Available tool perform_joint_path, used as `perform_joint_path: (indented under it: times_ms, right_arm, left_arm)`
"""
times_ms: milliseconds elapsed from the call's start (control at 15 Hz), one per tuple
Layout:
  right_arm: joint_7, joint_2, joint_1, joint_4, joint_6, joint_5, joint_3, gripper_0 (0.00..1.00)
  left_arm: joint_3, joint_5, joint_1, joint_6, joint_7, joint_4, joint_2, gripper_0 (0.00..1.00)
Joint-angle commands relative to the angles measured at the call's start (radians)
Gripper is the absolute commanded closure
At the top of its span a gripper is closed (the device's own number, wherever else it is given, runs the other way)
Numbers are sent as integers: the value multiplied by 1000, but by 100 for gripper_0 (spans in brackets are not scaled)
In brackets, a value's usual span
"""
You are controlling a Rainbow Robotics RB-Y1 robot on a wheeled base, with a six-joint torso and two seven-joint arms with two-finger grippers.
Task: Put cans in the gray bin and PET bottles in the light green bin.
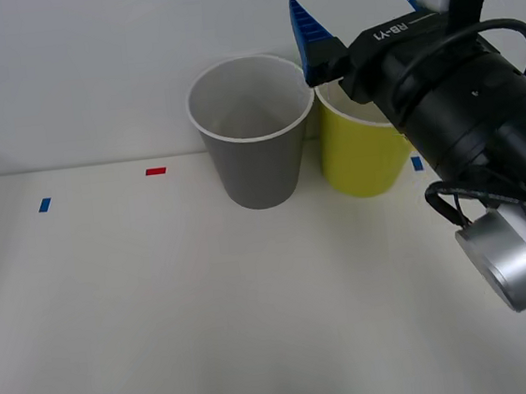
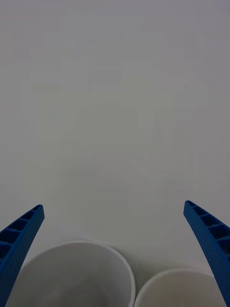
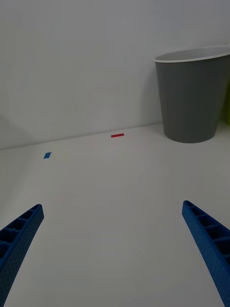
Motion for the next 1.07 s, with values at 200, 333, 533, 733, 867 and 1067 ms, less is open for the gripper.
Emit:
perform_joint_path:
  times_ms: [200,333,533,733,867,1067]
  right_arm:
    - [-2,-58,290,-111,-139,1,-92,0]
    - [-4,-91,420,-115,-266,-1,-142,0]
    - [-10,-94,626,-115,-444,3,-216,0]
    - [-13,-59,790,-114,-561,4,-260,0]
    - [-7,5,893,-114,-604,32,-231,0]
    - [-15,19,1011,-114,-624,59,-233,0]
  left_arm:
    - [0,0,0,0,0,0,0,0]
    - [0,0,0,0,0,0,0,0]
    - [0,0,0,0,0,0,0,0]
    - [0,0,0,0,0,0,0,0]
    - [0,0,0,0,0,0,0,0]
    - [0,0,0,0,0,0,0,0]
